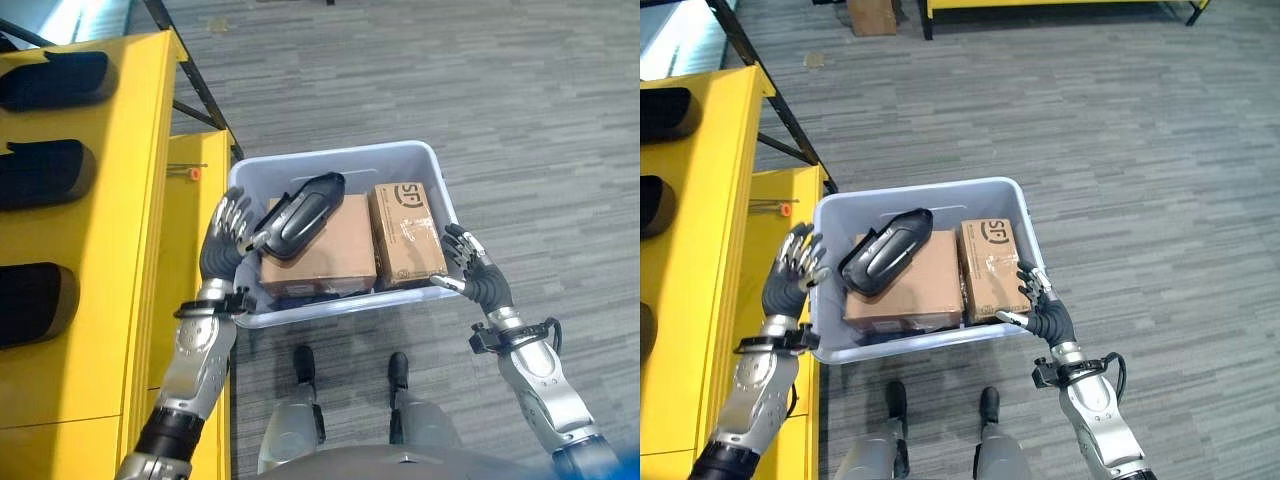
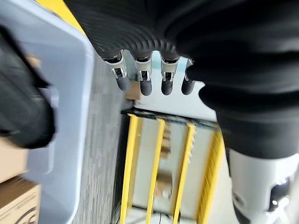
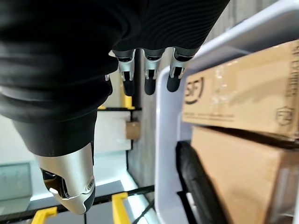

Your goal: Move parts from the plastic box to the shelf.

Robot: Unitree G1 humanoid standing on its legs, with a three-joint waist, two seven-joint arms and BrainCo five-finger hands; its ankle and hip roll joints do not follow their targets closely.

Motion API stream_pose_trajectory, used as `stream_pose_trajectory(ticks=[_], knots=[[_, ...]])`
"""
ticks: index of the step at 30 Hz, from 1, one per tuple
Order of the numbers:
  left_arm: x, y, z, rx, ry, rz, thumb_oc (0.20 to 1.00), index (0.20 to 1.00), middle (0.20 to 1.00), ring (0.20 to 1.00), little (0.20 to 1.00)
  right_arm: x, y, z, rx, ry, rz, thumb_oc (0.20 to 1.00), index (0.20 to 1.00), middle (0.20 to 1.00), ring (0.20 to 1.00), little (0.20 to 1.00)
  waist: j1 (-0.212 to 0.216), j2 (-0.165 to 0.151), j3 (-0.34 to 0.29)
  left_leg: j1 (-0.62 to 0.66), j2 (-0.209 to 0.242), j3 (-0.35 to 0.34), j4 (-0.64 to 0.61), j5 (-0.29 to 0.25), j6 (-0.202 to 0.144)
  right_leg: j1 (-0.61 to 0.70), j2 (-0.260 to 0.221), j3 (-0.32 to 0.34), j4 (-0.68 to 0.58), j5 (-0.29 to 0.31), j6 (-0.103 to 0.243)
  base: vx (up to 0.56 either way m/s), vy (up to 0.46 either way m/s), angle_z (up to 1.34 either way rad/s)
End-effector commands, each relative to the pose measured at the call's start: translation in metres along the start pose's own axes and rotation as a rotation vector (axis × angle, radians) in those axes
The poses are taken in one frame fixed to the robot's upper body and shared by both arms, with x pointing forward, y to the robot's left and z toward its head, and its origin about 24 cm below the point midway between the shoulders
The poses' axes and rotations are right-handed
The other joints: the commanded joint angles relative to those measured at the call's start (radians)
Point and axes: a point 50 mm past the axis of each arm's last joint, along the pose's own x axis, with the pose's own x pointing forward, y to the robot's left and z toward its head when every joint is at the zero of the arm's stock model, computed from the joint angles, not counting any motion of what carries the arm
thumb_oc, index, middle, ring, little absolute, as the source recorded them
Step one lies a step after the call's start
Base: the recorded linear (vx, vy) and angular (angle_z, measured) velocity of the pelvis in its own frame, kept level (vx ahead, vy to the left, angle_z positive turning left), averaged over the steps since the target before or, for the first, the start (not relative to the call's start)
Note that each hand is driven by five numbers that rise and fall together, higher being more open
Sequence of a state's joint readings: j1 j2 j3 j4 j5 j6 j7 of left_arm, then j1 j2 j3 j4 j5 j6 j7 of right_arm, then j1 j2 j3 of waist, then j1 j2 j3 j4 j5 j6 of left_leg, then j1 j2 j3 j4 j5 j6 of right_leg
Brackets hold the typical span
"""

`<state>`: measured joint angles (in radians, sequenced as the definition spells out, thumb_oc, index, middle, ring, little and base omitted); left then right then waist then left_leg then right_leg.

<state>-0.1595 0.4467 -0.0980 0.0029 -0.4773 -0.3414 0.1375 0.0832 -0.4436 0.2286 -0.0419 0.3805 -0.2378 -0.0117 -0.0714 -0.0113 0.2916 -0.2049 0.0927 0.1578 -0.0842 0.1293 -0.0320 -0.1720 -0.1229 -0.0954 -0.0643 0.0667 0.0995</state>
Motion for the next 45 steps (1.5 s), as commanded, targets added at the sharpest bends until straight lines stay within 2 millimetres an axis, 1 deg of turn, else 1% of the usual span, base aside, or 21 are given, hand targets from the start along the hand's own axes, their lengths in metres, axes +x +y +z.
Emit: stream_pose_trajectory(ticks=[1,3,5,6,11,14,16,19,21,23,25,26,30,31,35,39,44,45], knots=[[0.004,0.009,0.015,0.142,-0.124,0.048,1.0,1.0,1.0,1.0,1.0,0.004,0.004,0.02,0.042,-0.132,0.009,1.0,1.0,1.0,1.0,1.0,0.005,-0.063,-0.005,0.015,0.1,-0.017,0.104,-0.111,-0.054,-0.046,-0.134,0.026,0.078,0.022,0.082,-0.07,-0.026,-0.29],[0.035,0.003,0.034,0.246,-0.243,0.071,1.0,1.0,1.0,1.0,1.0,0.005,0.008,0.022,0.034,-0.14,0.026,1.0,1.0,1.0,1.0,1.0,-0.024,-0.062,0.046,-0.027,0.108,-0.002,0.127,-0.11,-0.063,-0.106,-0.129,0.052,0.099,0.028,0.079,-0.08,-0.028,-0.28],[0.047,0.004,0.04,0.294,-0.271,0.083,1.0,1.0,1.0,1.0,1.0,0.005,0.008,0.025,0.032,-0.153,0.032,1.0,1.0,1.0,1.0,1.0,-0.034,-0.066,0.063,-0.044,0.11,0.003,0.138,-0.109,-0.065,-0.129,-0.125,0.062,0.106,0.031,0.079,-0.05,-0.033,-0.28],[0.059,0.005,0.049,0.359,-0.311,0.095,1.0,1.0,1.0,1.0,1.0,0.005,0.009,0.026,0.028,-0.163,0.035,1.0,1.0,1.0,1.0,1.0,-0.046,-0.071,0.08,-0.064,0.116,0.01,0.144,-0.108,-0.07,-0.15,-0.123,0.069,0.109,0.037,0.08,-0.05,-0.041,-0.22],[0.083,0.008,0.062,0.513,-0.361,0.133,1.0,1.0,1.0,1.0,1.0,0.004,0.01,0.028,0.032,-0.175,0.041,1.0,1.0,1.0,1.0,1.0,-0.069,-0.079,0.118,-0.106,0.123,0.013,0.164,-0.105,-0.079,-0.191,-0.113,0.076,0.115,0.044,0.08,-0.03,-0.024,-0.06],[0.098,0.016,0.072,0.601,-0.385,0.192,1.0,1.0,1.0,1.0,1.0,0.003,0.01,0.029,0.031,-0.184,0.035,1.0,1.0,1.0,1.0,1.0,-0.08,-0.093,0.143,-0.142,0.131,0.011,0.179,-0.102,-0.084,-0.225,-0.104,0.081,0.12,0.05,0.079,-0.03,-0.039,0.0],[0.101,0.021,0.075,0.63,-0.39,0.221,1.0,1.0,1.0,1.0,1.0,0.001,0.01,0.029,0.031,-0.187,0.031,1.0,1.0,1.0,1.0,1.0,-0.083,-0.097,0.151,-0.159,0.132,0.009,0.185,-0.1,-0.085,-0.237,-0.102,0.08,0.122,0.052,0.078,-0.02,-0.034,-0.04],[0.099,0.036,0.07,0.665,-0.348,0.286,1.0,1.0,1.0,1.0,1.0,-0.002,0.008,0.028,0.028,-0.183,0.02,1.0,1.0,1.0,1.0,1.0,-0.085,-0.108,0.161,-0.186,0.134,0.001,0.192,-0.097,-0.088,-0.251,-0.1,0.074,0.12,0.055,0.077,-0.01,-0.007,0.02],[0.097,0.041,0.068,0.69,-0.339,0.305,1.0,1.0,1.0,1.0,1.0,-0.003,0.008,0.028,0.035,-0.187,0.018,1.0,1.0,1.0,1.0,1.0,-0.084,-0.113,0.162,-0.195,0.135,-0.004,0.193,-0.097,-0.088,-0.256,-0.099,0.07,0.119,0.055,0.076,-0.01,-0.015,0.09],[0.096,0.053,0.062,0.722,-0.295,0.36,1.0,1.0,1.0,1.0,1.0,-0.004,0.007,0.029,0.039,-0.188,0.026,1.0,1.0,1.0,1.0,1.0,-0.08,-0.126,0.17,-0.216,0.134,-0.017,0.205,-0.098,-0.088,-0.259,-0.1,0.062,0.118,0.057,0.077,-0.01,-0.008,0.07],[0.1,0.062,0.063,0.754,-0.272,0.382,1.0,1.0,1.0,1.0,1.0,-0.003,0.007,0.029,0.042,-0.188,0.029,1.0,1.0,1.0,1.0,1.0,-0.08,-0.135,0.175,-0.238,0.132,-0.027,0.216,-0.098,-0.089,-0.265,-0.099,0.055,0.117,0.059,0.078,-0.02,0.001,0.18],[0.103,0.063,0.065,0.768,-0.272,0.378,1.0,1.0,1.0,1.0,1.0,-0.003,0.007,0.029,0.043,-0.187,0.034,1.0,1.0,1.0,1.0,1.0,-0.08,-0.139,0.176,-0.253,0.132,-0.034,0.225,-0.099,-0.088,-0.268,-0.098,0.052,0.118,0.06,0.078,-0.02,0.013,0.15],[0.105,0.066,0.064,0.793,-0.254,0.383,1.0,1.0,1.0,1.0,1.0,-0.004,0.008,0.029,0.048,-0.189,0.038,1.0,1.0,1.0,1.0,1.0,-0.081,-0.147,0.178,-0.269,0.131,-0.043,0.233,-0.099,-0.088,-0.272,-0.097,0.047,0.115,0.062,0.078,0.0,0.008,0.1],[0.107,0.068,0.063,0.807,-0.241,0.392,1.0,1.0,1.0,1.0,1.0,-0.004,0.007,0.029,0.043,-0.19,0.038,1.0,1.0,1.0,1.0,1.0,-0.082,-0.154,0.184,-0.28,0.131,-0.05,0.238,-0.1,-0.087,-0.275,-0.096,0.042,0.115,0.062,0.078,0.0,0.0,0.0],[0.11,0.07,0.067,0.818,-0.245,0.406,1.0,1.0,1.0,1.0,1.0,-0.004,0.008,0.03,0.045,-0.196,0.038,1.0,1.0,1.0,1.0,1.0,-0.081,-0.16,0.186,-0.294,0.131,-0.056,0.243,-0.1,-0.086,-0.278,-0.096,0.039,0.113,0.064,0.078,0.0,0.001,0.01],[0.116,0.072,0.076,0.847,-0.267,0.413,1.0,1.0,1.0,1.0,1.0,-0.004,0.008,0.03,0.051,-0.196,0.036,1.0,1.0,1.0,1.0,1.0,-0.083,-0.167,0.186,-0.309,0.131,-0.062,0.249,-0.102,-0.087,-0.284,-0.095,0.033,0.11,0.066,0.079,0.0,0.002,0.01],[0.123,0.074,0.094,0.882,-0.313,0.419,1.0,1.0,1.0,1.0,1.0,-0.006,0.006,0.029,0.044,-0.189,0.032,1.0,1.0,1.0,1.0,1.0,-0.085,-0.169,0.185,-0.328,0.127,-0.066,0.257,-0.105,-0.086,-0.291,-0.095,0.029,0.108,0.068,0.08,0.0,0.014,0.06],[0.123,0.074,0.094,0.882,-0.313,0.419,1.0,1.0,1.0,1.0,1.0,-0.006,0.006,0.029,0.044,-0.189,0.032,1.0,1.0,1.0,1.0,1.0,-0.085,-0.169,0.184,-0.328,0.127,-0.066,0.258,-0.105,-0.086,-0.291,-0.095,0.029,0.108,0.068,0.08,0.0,0.0,0.0]])
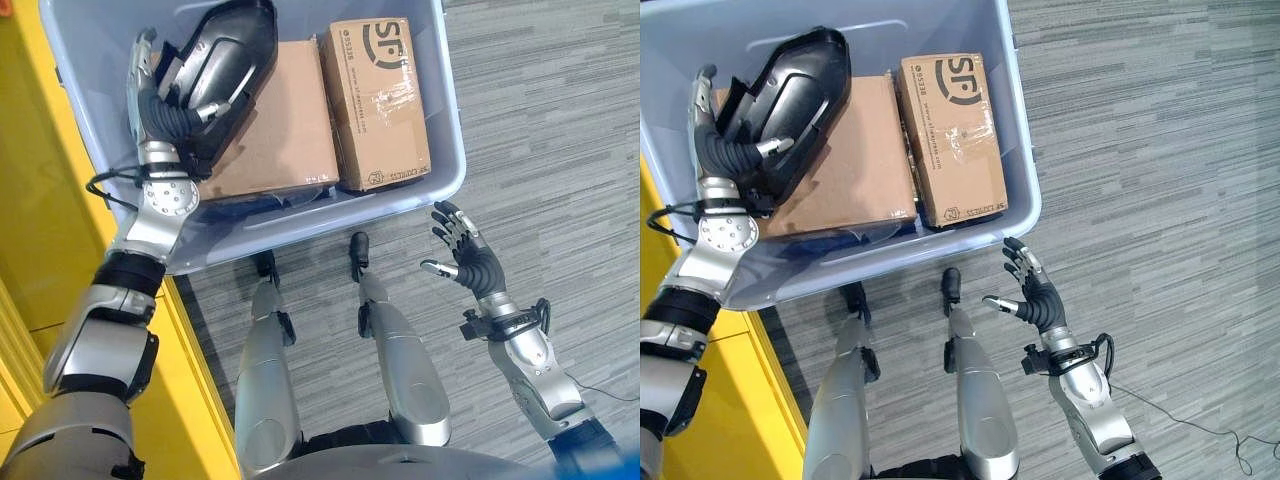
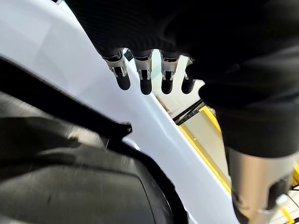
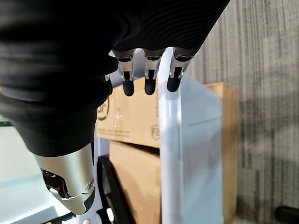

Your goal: Move parts from the plastic box to the shelf.

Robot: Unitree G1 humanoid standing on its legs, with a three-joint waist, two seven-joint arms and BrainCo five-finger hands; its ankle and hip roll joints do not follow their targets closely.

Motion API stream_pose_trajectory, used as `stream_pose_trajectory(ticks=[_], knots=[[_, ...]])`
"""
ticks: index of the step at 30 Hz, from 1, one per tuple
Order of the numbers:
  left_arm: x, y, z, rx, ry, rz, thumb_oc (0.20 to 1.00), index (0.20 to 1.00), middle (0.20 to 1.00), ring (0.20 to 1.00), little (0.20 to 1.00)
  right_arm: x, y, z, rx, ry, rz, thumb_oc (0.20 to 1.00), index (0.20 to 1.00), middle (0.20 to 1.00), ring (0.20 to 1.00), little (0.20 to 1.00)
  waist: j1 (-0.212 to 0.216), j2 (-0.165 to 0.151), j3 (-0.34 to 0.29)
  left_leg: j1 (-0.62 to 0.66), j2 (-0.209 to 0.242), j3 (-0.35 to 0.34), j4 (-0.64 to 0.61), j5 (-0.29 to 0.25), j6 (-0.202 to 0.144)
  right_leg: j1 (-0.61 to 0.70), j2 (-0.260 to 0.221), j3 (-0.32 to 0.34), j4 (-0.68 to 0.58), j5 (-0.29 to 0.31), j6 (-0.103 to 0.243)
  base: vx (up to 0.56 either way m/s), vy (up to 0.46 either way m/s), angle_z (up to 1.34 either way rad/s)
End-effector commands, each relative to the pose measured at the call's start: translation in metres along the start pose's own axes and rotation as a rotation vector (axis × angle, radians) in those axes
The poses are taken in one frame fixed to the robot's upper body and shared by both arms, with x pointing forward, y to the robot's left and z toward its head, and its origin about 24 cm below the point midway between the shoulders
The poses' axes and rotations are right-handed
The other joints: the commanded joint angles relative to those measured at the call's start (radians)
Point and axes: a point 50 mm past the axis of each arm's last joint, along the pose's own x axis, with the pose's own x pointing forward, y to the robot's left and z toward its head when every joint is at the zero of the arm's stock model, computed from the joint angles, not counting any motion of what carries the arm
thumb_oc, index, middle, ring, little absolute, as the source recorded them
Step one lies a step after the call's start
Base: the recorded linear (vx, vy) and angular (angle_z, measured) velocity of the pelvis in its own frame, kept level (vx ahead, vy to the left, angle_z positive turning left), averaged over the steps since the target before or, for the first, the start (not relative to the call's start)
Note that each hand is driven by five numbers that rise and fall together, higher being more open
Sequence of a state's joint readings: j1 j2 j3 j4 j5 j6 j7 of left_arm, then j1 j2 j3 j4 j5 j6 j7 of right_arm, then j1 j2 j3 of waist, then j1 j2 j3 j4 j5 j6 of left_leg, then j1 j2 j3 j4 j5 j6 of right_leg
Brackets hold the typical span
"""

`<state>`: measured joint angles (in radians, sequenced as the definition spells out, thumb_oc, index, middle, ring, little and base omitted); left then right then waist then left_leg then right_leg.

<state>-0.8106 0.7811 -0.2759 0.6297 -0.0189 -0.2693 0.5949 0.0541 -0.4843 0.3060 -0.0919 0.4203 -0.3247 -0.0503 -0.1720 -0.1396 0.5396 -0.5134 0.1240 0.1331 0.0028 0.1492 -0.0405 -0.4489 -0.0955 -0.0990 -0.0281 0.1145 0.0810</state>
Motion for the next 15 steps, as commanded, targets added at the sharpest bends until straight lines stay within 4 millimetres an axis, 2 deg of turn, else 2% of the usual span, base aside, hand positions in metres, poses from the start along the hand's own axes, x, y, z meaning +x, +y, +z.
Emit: stream_pose_trajectory(ticks=[1,3,4,6,7,8,15], knots=[[0.017,0.03,0.011,0.046,-0.084,0.098,1.0,1.0,1.0,1.0,1.0,-0.01,-0.006,0.013,0.009,-0.075,-0.022,1.0,1.0,1.0,1.0,1.0,0.015,-0.04,-0.066,-0.026,0.094,-0.043,0.172,-0.127,-0.076,-0.017,-0.122,0.032,0.07,0.021,0.099,0.0,0.0,0.0],[0.02,0.033,0.013,0.064,-0.1,0.098,1.0,1.0,1.0,1.0,1.0,-0.011,-0.007,0.012,0.01,-0.072,-0.022,1.0,1.0,1.0,1.0,1.0,0.016,-0.038,-0.07,-0.032,0.095,-0.046,0.174,-0.128,-0.076,-0.018,-0.122,0.032,0.069,0.021,0.1,0.05,0.004,0.0],[0.021,0.034,0.014,0.071,-0.104,0.096,1.0,1.0,1.0,1.0,1.0,-0.011,-0.007,0.011,0.011,-0.067,-0.019,1.0,1.0,1.0,1.0,1.0,0.018,-0.033,-0.076,-0.021,0.099,-0.052,0.171,-0.153,-0.083,-0.006,-0.118,0.032,0.066,0.003,0.106,0.09,0.008,0.0],[0.025,0.036,0.016,0.086,-0.117,0.097,1.0,1.0,1.0,1.0,1.0,-0.012,-0.007,0.011,0.011,-0.063,-0.017,1.0,1.0,1.0,1.0,1.0,0.018,-0.034,-0.077,-0.024,0.099,-0.055,0.172,-0.154,-0.083,-0.008,-0.117,0.03,0.065,0.004,0.108,0.02,0.013,0.01],[0.028,0.038,0.019,0.092,-0.126,0.101,1.0,1.0,1.0,1.0,1.0,-0.012,-0.007,0.011,0.014,-0.063,-0.016,1.0,1.0,1.0,1.0,1.0,0.017,-0.039,-0.072,-0.038,0.094,-0.05,0.173,-0.129,-0.075,-0.019,-0.122,0.028,0.064,0.023,0.103,0.0,0.0,0.0],[0.029,0.039,0.019,0.099,-0.128,0.099,1.0,1.0,1.0,1.0,1.0,-0.013,-0.007,0.01,0.016,-0.058,-0.013,1.0,1.0,1.0,1.0,1.0,0.019,-0.035,-0.077,-0.027,0.099,-0.056,0.173,-0.156,-0.082,-0.007,-0.116,0.028,0.062,0.004,0.109,0.0,0.0,0.0],[0.038,0.047,0.021,0.179,-0.14,0.076,1.0,1.0,1.0,1.0,1.0,-0.016,-0.01,0.009,0.013,-0.051,-0.015,1.0,1.0,1.0,1.0,1.0,0.016,-0.036,-0.081,-0.048,0.099,-0.064,0.179,-0.159,-0.081,-0.014,-0.116,0.024,0.057,0.006,0.113,0.01,0.0,0.0]])
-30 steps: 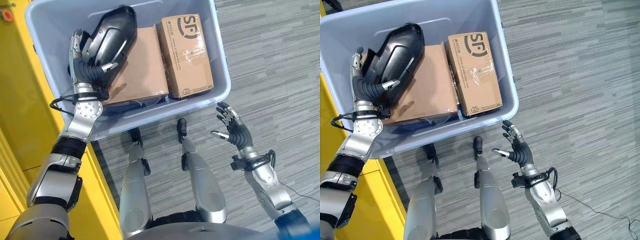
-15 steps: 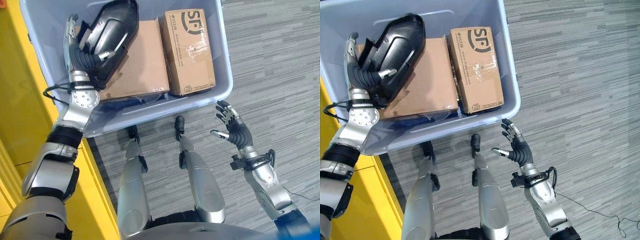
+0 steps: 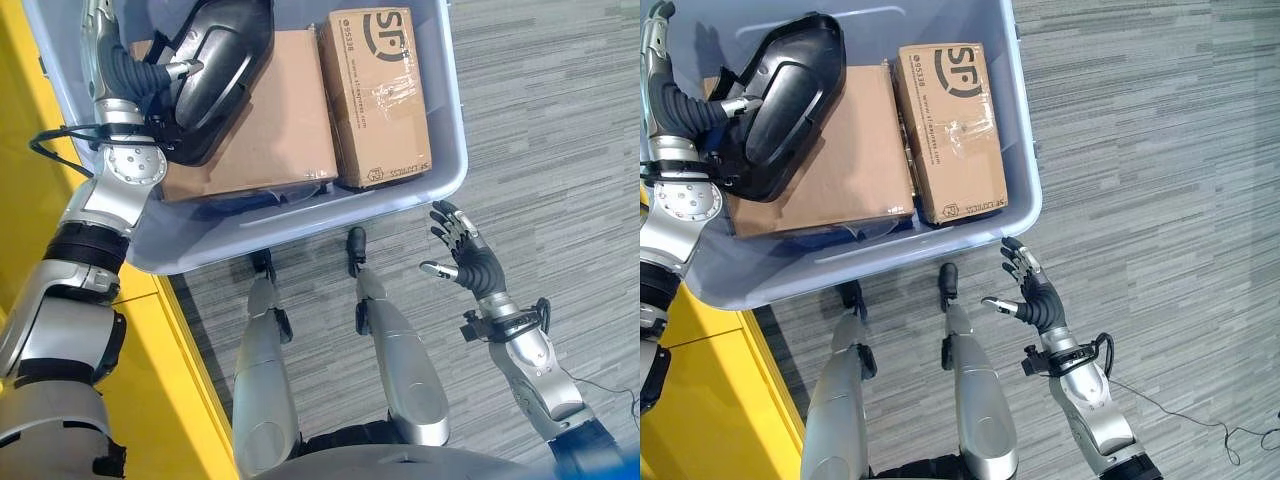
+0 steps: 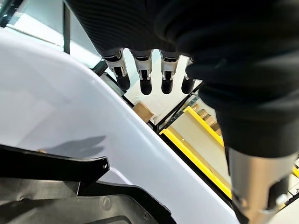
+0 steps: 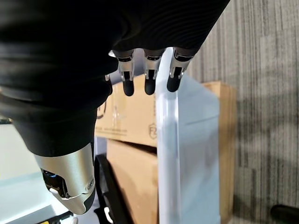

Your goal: Move parts from the plastic box to the shelf.

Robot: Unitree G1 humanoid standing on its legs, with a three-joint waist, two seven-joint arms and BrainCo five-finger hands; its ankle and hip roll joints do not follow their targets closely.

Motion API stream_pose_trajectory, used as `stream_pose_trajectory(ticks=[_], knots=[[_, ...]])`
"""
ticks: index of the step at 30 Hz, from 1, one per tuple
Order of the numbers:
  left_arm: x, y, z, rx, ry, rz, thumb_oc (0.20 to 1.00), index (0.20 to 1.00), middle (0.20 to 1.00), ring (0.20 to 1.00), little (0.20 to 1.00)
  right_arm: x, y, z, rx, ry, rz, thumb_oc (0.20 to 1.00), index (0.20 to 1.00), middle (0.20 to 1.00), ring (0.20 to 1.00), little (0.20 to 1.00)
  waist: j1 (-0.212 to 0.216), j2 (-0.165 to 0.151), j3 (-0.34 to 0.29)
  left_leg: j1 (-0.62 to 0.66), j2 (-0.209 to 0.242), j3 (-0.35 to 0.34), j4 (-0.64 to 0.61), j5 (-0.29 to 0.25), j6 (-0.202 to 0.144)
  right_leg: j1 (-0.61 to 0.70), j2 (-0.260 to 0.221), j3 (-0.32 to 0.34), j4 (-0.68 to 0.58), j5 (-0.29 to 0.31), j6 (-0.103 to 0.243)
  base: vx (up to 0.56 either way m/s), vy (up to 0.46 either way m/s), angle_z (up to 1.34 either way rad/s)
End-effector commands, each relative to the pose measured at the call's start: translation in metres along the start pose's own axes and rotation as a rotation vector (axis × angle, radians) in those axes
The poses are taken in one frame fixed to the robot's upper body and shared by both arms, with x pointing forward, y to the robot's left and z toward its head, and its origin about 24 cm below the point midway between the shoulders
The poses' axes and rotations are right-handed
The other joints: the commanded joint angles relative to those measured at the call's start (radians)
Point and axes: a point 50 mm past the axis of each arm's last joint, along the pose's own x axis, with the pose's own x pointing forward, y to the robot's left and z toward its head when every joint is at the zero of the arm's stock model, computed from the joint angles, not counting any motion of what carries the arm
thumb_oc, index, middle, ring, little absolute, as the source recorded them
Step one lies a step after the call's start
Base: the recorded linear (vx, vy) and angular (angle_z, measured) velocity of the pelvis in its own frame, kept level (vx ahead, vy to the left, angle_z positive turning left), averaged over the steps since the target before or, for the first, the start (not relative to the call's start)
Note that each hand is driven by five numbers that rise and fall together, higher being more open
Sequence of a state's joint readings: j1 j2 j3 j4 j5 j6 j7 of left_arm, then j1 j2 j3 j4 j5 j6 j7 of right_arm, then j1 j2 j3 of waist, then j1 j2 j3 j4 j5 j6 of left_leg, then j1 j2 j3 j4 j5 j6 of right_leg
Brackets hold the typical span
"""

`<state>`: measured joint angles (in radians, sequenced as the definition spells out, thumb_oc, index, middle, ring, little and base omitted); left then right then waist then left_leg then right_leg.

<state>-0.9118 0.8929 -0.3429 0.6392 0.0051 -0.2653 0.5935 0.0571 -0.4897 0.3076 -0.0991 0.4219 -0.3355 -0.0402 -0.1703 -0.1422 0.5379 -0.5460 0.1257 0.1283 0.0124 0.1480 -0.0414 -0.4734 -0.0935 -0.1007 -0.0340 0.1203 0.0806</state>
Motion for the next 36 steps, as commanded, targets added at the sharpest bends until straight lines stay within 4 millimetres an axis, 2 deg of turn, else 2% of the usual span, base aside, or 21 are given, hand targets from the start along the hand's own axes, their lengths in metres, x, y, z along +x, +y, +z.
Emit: stream_pose_trajectory(ticks=[1,8,18,27,36], knots=[[0.012,0.022,-0.004,0.083,-0.021,0.041,1.0,1.0,1.0,1.0,1.0,-0.015,-0.011,0.008,0.011,-0.038,-0.029,1.0,1.0,1.0,1.0,1.0,0.013,-0.034,-0.079,-0.018,0.097,-0.061,0.171,-0.158,-0.08,0.008,-0.118,0.026,0.063,0.001,0.114,0.0,0.0,0.0],[0.023,0.022,-0.001,0.143,-0.031,-0.005,1.0,1.0,1.0,1.0,1.0,-0.017,-0.012,0.008,0.017,-0.035,-0.022,1.0,1.0,1.0,1.0,1.0,0.007,-0.039,-0.081,-0.055,0.096,-0.07,0.191,-0.163,-0.079,-0.005,-0.116,0.02,0.058,0.005,0.116,0.0,0.0,0.01],[0.026,0.028,-0.015,0.194,0.042,-0.03,1.0,1.0,1.0,1.0,1.0,-0.018,-0.012,0.008,0.024,-0.027,-0.01,1.0,1.0,1.0,1.0,1.0,0.006,-0.055,-0.091,-0.098,0.091,-0.091,0.208,-0.169,-0.074,-0.013,-0.114,0.006,0.049,0.011,0.121,0.01,0.005,0.04],[0.029,0.042,-0.023,0.24,0.079,-0.022,1.0,1.0,1.0,1.0,1.0,-0.019,-0.013,0.007,0.027,-0.017,-0.001,1.0,1.0,1.0,1.0,1.0,0.013,-0.071,-0.09,-0.132,0.086,-0.113,0.227,-0.177,-0.068,-0.007,-0.117,-0.011,0.04,0.015,0.126,0.01,0.009,0.05],[0.041,0.044,-0.015,0.305,0.055,-0.065,1.0,1.0,1.0,1.0,1.0,-0.02,-0.012,0.006,0.034,-0.009,0.011,1.0,1.0,1.0,1.0,1.0,0.011,-0.077,-0.094,-0.153,0.074,-0.12,0.226,-0.178,-0.062,-0.008,-0.121,-0.02,0.023,0.027,0.133,0.01,0.022,0.04]])
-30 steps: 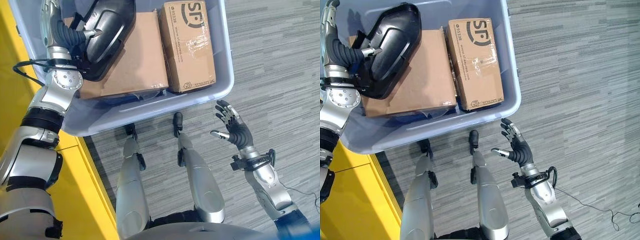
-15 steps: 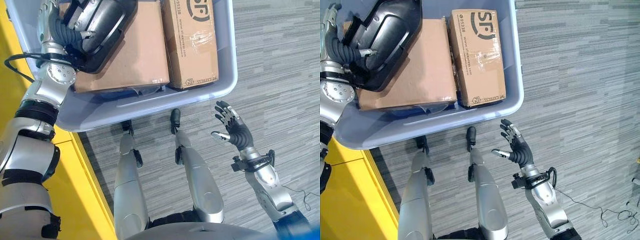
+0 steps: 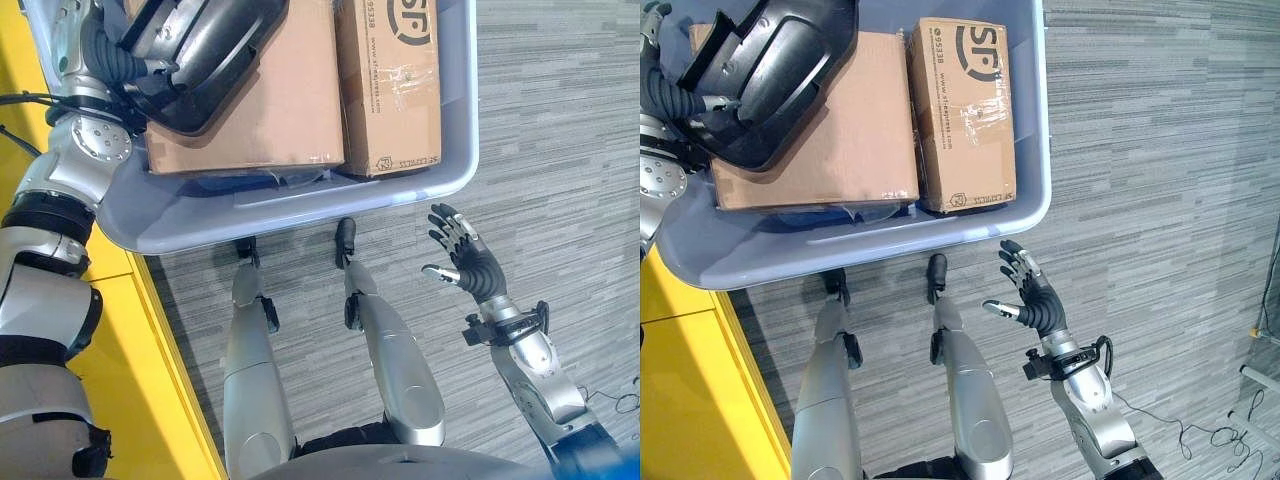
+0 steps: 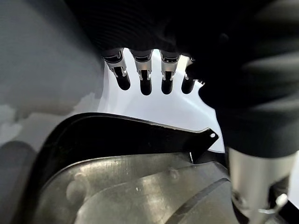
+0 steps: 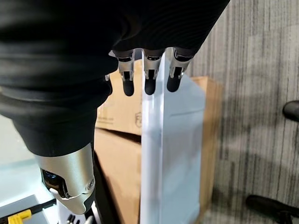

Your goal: Move parts from the plastic box to the shelf.

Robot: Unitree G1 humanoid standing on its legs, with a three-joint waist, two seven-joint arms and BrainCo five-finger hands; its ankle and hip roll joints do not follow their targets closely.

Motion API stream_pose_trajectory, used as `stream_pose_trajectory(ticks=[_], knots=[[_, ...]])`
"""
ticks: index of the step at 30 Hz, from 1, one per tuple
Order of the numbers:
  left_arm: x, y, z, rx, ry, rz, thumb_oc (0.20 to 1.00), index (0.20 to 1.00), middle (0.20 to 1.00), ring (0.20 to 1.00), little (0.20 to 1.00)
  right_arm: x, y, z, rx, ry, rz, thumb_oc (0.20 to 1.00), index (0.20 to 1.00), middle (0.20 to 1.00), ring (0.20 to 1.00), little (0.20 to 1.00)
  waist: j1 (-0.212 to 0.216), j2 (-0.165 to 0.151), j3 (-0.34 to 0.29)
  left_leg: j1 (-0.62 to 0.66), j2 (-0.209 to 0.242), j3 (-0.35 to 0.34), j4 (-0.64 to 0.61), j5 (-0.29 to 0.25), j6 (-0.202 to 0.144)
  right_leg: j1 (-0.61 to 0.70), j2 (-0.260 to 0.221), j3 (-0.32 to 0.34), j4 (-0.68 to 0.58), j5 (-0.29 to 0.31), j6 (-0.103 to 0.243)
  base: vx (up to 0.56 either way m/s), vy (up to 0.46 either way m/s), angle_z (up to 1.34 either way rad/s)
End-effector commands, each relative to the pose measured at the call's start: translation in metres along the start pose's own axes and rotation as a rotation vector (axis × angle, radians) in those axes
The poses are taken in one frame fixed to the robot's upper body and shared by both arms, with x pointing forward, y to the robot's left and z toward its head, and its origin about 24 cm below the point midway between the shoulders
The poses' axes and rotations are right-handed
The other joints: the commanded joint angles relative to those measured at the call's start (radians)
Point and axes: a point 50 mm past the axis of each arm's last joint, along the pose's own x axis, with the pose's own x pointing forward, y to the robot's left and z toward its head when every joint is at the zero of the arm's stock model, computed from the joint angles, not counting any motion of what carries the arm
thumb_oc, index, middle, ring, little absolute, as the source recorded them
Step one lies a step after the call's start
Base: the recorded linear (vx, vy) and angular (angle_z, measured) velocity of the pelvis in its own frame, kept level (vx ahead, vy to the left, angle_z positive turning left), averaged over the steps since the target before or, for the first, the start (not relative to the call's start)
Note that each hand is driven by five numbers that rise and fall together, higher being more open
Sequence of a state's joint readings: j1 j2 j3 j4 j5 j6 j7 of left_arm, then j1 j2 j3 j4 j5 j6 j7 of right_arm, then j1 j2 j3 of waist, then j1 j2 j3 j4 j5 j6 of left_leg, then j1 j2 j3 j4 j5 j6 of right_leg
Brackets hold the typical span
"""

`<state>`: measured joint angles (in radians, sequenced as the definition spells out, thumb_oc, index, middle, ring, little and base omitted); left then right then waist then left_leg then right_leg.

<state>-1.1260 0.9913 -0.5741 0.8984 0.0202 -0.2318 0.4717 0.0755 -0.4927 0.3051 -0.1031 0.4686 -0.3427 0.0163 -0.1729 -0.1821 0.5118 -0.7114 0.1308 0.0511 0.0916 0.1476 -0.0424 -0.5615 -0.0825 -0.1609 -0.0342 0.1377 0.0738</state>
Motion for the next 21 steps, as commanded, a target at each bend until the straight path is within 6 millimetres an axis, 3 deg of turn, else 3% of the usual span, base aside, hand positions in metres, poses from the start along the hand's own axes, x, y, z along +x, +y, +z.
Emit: stream_pose_trajectory(ticks=[1,18,19,20,21], knots=[[0.011,0.027,-0.004,0.037,0.008,0.068,1.0,1.0,1.0,1.0,1.0,-0.017,-0.012,0.008,-0.012,-0.016,-0.023,1.0,1.0,1.0,1.0,1.0,0.013,-0.039,-0.068,0.011,0.069,-0.044,0.148,-0.178,-0.061,0.079,-0.132,0.04,0.023,0.011,0.141,0.0,0.0,0.0],[0.028,0.037,0.005,0.059,0.032,0.069,1.0,1.0,1.0,1.0,1.0,-0.018,-0.014,0.007,0.008,-0.005,-0.021,1.0,1.0,1.0,1.0,1.0,-0.016,-0.049,-0.078,-0.055,0.064,-0.041,0.178,-0.191,-0.055,0.038,-0.133,0.053,0.0,0.03,0.147,0.0,0.004,-0.01],[0.027,0.036,0.004,0.06,0.038,0.055,0.545,0.545,0.545,0.545,0.545,-0.019,-0.014,0.006,0.008,0.0,-0.022,1.0,1.0,1.0,1.0,1.0,-0.019,-0.051,-0.078,-0.06,0.065,-0.041,0.182,-0.194,-0.054,0.036,-0.132,0.054,-0.002,0.031,0.148,0.0,0.0,0.0],[0.027,0.034,0.003,0.062,0.044,0.039,0.2,0.2,0.2,0.2,0.2,-0.018,-0.014,0.006,0.009,0.005,-0.02,1.0,1.0,1.0,1.0,1.0,-0.02,-0.052,-0.079,-0.065,0.066,-0.042,0.186,-0.196,-0.054,0.034,-0.131,0.053,-0.003,0.032,0.148,0.0,0.0,0.0],[0.027,0.033,0.004,0.063,0.042,0.034,0.2,0.2,0.2,0.2,0.2,-0.018,-0.014,0.005,0.009,0.006,-0.02,1.0,1.0,1.0,1.0,1.0,-0.021,-0.053,-0.08,-0.07,0.065,-0.043,0.188,-0.197,-0.054,0.031,-0.131,0.054,-0.004,0.032,0.147,0.01,0.011,-0.05]])
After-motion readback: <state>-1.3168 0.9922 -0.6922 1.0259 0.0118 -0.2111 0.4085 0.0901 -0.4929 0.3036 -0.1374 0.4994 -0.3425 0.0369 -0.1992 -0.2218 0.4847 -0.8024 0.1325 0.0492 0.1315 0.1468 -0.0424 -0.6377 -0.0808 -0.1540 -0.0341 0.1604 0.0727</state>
